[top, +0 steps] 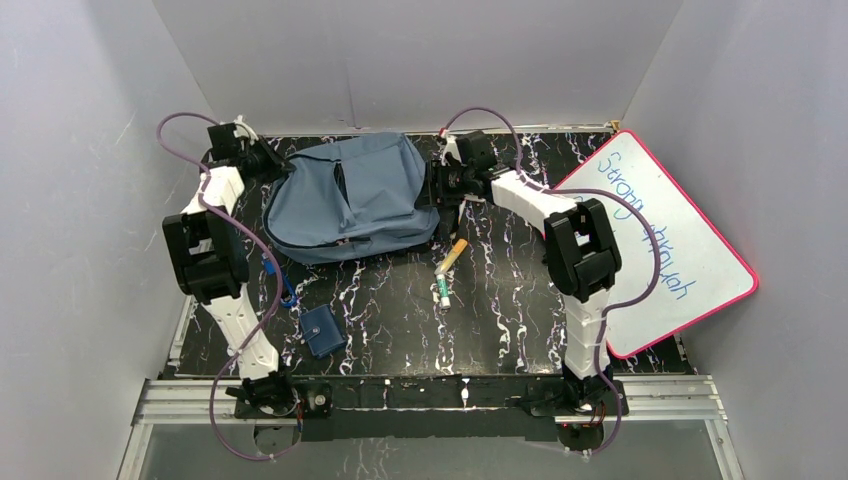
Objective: Pack the student bag
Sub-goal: Adjust the student bag at the center of the board.
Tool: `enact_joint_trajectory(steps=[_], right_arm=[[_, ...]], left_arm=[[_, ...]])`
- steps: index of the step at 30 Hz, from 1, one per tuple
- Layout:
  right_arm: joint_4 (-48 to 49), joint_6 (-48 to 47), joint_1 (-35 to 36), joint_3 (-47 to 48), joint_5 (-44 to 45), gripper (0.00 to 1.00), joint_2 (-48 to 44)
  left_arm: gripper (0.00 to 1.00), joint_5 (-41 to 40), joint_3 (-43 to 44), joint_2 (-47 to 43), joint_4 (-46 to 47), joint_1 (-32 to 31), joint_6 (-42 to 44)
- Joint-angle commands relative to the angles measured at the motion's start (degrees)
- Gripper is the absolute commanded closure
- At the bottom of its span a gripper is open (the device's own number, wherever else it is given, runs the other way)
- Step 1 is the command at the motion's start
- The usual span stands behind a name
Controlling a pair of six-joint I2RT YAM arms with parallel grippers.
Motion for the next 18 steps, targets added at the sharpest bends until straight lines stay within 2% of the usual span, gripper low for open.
enact_joint_trajectory(steps=[1,7,13,18], right_arm=[[0.6,-2.4,0.3,1.6,4.1,0.43,-4.1],[-3.2,-2.6,-0.5,7.4,3.3,0.48,-0.7],[-0.5,-4.0,-0.5,-2.1,12.3,0.37,-11.2],[0.2,-4.1,-0.5,-11.9,16.0,0.34,-20.4]], left_arm=[[1.00,-5.5,-8.0,-8.3,-1.7,0.7,-2.0],[1.00,-12.4,-19.6,-18.1,0.8,1.1,-8.1],[1.00,-14.1,-31.1,-27.3,3.7,1.1,-12.2],[1.00,-10.9,-36.7,-32.9,5.1,1.0,-13.1]])
